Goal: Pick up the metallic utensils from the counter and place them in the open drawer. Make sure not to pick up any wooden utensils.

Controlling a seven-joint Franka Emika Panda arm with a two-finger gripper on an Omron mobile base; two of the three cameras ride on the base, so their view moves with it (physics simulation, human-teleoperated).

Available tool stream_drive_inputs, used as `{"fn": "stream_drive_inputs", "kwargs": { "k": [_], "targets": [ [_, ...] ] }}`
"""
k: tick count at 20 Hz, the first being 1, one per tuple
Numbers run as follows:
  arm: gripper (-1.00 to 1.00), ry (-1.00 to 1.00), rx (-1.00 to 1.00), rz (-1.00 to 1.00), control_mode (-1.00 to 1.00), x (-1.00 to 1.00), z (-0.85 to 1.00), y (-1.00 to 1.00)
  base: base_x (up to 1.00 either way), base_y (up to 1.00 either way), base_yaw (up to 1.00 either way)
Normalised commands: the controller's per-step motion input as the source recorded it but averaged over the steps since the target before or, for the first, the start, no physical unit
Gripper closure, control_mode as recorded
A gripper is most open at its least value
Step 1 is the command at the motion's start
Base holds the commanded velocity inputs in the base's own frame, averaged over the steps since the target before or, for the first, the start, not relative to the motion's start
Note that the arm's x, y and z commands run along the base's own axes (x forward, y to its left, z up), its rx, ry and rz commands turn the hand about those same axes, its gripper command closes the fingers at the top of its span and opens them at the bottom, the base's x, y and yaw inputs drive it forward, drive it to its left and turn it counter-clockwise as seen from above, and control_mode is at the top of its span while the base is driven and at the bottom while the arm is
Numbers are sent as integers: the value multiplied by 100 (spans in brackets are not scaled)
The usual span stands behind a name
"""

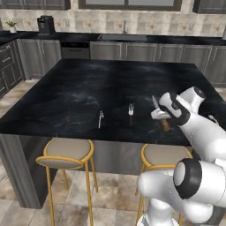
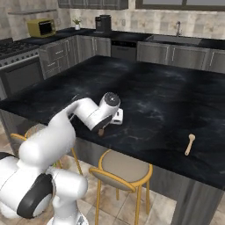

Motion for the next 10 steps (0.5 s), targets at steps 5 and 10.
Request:
{"fn": "stream_drive_inputs", "kwargs": {
  "k": [5,10],
  "targets": [
    [100,0,0,0,100,0,0,0,-53,100,39],
    [100,0,0,0,100,0,0,0,-30,100,33]
  ]
}}
